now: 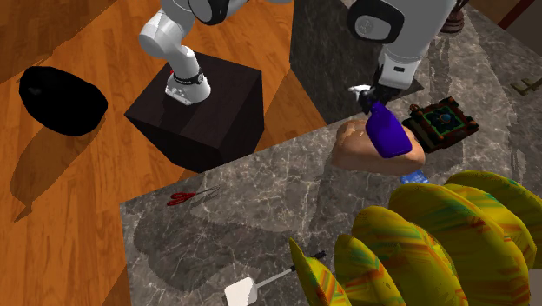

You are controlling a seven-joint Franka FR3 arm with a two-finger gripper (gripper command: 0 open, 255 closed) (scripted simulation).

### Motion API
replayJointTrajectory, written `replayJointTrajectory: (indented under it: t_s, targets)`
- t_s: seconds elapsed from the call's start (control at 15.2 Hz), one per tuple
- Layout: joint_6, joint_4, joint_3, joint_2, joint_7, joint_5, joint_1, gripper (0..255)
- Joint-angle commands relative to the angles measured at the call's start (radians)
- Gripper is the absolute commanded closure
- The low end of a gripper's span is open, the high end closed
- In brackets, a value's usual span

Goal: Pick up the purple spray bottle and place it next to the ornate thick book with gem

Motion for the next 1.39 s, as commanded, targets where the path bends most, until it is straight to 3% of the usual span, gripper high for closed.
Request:
replayJointTrajectory:
  t_s: [0.0, 1.32]
  targets:
    - [0.029, -0.032, 0.0, -0.003, -0.001, 0.0, 0.003, 255]
    - [0.289, -0.282, 0.0, 0.009, -0.019, 0.012, 0.021, 255]
